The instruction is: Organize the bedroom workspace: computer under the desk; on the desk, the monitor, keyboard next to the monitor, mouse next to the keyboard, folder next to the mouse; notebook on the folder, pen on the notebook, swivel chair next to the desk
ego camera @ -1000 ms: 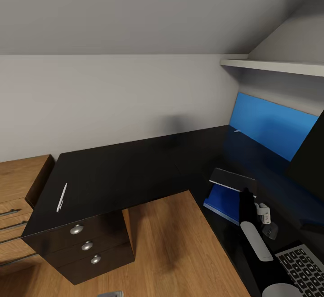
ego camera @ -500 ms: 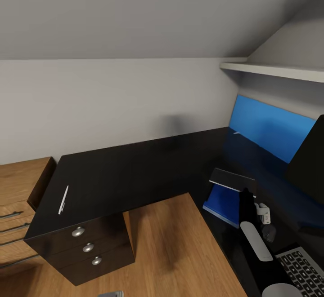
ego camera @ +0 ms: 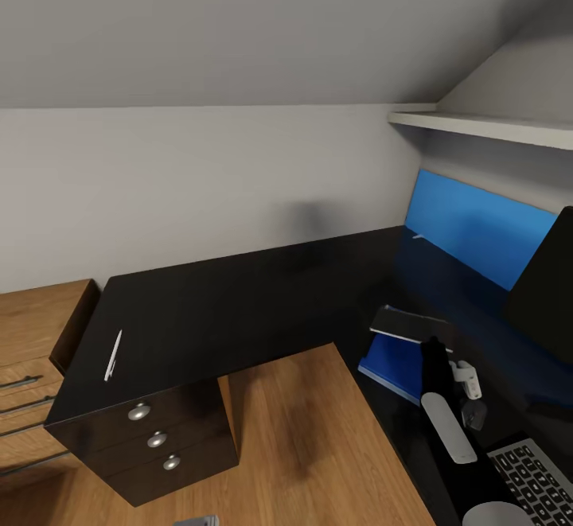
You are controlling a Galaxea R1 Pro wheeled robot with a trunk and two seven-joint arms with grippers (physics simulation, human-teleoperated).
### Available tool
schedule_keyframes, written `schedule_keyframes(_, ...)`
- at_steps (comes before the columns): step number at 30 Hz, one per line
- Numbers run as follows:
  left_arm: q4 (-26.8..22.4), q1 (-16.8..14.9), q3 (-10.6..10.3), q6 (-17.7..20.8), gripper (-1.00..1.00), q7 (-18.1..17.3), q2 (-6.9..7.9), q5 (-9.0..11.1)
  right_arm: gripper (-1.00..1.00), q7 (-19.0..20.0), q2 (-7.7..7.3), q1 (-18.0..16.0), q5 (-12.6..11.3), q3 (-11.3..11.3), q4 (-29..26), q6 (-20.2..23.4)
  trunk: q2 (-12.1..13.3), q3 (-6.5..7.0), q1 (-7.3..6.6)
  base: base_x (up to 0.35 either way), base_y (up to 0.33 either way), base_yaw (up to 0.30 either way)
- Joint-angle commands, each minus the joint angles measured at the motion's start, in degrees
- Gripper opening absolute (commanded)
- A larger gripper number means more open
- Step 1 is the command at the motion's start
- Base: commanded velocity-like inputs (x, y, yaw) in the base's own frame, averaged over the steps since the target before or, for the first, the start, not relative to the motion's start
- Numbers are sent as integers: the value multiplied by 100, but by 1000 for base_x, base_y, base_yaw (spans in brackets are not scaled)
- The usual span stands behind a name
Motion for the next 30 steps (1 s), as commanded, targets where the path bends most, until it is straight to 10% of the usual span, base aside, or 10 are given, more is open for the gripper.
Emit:
schedule_keyframes(1,-11,-2,-20,24,100,43,4,51,-100,-33,-3,-3,-18,9,-6,-20,-4,-6,0,0,0,0)
schedule_keyframes(9,-11,-2,-18,24,100,43,4,51,-100,-150,-2,-3,2,20,-6,-20,-4,-6,0,0,0,0)
schedule_keyframes(10,-11,-2,-18,24,100,45,4,51,100,-151,-2,-3,2,21,-6,-20,-4,-6,0,0,0,0)
schedule_keyframes(30,-11,-2,-18,15,100,43,4,51,100,-156,-10,-3,5,33,-6,-20,-4,-6,0,-1,-2,0)
